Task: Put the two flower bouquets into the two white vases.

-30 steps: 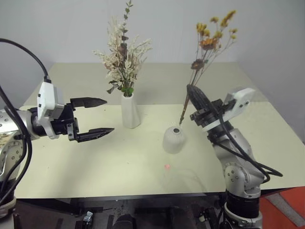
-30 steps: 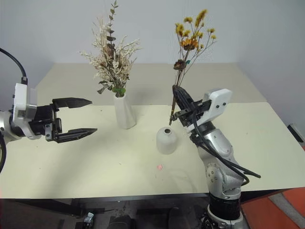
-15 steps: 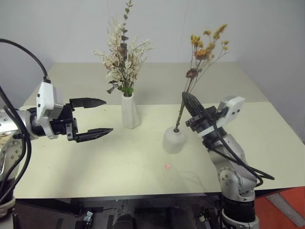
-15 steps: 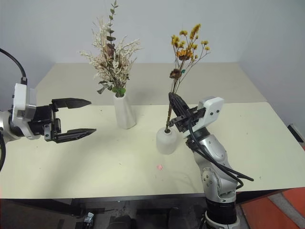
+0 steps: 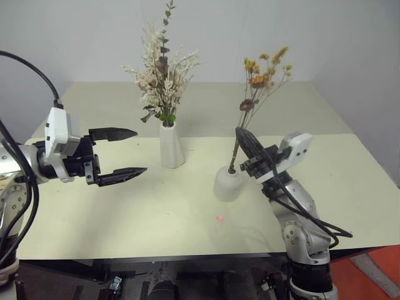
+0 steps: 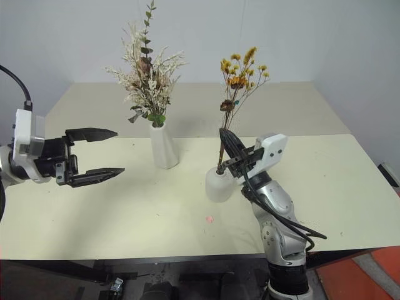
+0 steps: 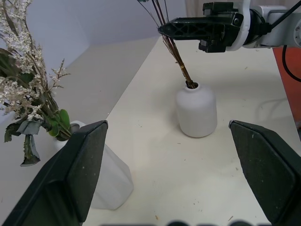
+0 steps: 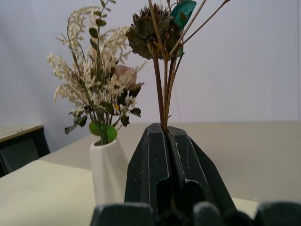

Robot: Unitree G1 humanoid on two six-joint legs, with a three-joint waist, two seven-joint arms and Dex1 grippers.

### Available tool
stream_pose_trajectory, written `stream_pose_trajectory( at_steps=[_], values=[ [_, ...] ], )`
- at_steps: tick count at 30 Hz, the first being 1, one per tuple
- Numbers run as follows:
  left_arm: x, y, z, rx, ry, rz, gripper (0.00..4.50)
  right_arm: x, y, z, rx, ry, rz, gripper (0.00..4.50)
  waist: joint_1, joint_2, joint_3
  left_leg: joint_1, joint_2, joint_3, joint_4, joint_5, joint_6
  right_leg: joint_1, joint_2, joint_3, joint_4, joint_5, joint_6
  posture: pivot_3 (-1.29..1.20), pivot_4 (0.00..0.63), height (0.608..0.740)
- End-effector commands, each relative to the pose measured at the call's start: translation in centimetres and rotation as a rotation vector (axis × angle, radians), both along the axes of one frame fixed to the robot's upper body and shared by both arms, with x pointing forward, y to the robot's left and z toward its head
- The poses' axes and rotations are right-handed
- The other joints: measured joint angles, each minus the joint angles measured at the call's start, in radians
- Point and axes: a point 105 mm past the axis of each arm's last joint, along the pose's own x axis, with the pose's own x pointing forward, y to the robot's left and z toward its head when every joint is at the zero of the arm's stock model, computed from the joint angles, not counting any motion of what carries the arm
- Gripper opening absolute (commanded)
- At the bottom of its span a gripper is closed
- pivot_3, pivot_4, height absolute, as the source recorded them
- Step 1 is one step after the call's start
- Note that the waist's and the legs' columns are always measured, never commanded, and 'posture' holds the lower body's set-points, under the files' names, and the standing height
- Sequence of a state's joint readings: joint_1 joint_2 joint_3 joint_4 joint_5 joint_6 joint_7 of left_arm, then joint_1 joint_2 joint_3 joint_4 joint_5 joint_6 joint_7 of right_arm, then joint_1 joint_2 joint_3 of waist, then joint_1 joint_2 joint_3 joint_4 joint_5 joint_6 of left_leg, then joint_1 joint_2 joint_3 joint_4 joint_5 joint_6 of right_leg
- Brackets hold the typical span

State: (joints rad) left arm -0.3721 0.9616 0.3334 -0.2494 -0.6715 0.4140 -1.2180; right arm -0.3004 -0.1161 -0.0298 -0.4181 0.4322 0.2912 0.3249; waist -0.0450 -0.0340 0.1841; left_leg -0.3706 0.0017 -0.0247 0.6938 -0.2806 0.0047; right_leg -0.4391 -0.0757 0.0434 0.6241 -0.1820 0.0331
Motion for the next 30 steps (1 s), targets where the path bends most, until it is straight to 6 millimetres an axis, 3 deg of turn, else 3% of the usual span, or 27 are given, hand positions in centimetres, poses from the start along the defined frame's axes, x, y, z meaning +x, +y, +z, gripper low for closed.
stream_pose_trajectory(
  at_steps=[1,20,24,30],
  values=[
    [-0.4,0.0,1.0,0.017,-0.062,-0.001,4.50,-0.5,-0.1,0.9,0.000,-0.061,-0.004,0.03,-0.001,0.000,0.000,0.000,0.000,0.000,0.000,0.000,0.000,0.000,0.000,0.000,0.000,0.000,0.000,0.00,0.150,0.740],
    [-0.1,-0.6,0.8,0.009,-0.083,-0.015,4.50,-0.6,-0.6,-1.5,-0.019,0.002,-0.016,0.03,0.000,0.000,0.000,0.000,0.000,0.000,0.000,0.000,0.000,0.000,0.000,0.000,0.000,0.000,0.000,0.00,0.150,0.740],
    [-0.1,-0.6,0.8,0.008,-0.086,-0.016,4.50,-1.0,-0.2,-1.6,-0.013,0.007,0.038,1.05,-0.001,0.000,0.000,0.000,0.000,0.000,0.000,0.000,0.000,0.000,0.000,0.000,0.000,0.000,0.000,0.00,0.150,0.740],
    [0.1,-0.7,0.7,0.006,-0.086,-0.019,4.50,-1.6,0.1,-1.8,-0.041,0.004,0.076,3.13,0.000,0.000,0.000,0.000,0.000,0.000,0.000,0.000,0.000,0.000,0.000,0.000,0.000,-0.001,0.000,0.00,0.150,0.740]
  ],
)
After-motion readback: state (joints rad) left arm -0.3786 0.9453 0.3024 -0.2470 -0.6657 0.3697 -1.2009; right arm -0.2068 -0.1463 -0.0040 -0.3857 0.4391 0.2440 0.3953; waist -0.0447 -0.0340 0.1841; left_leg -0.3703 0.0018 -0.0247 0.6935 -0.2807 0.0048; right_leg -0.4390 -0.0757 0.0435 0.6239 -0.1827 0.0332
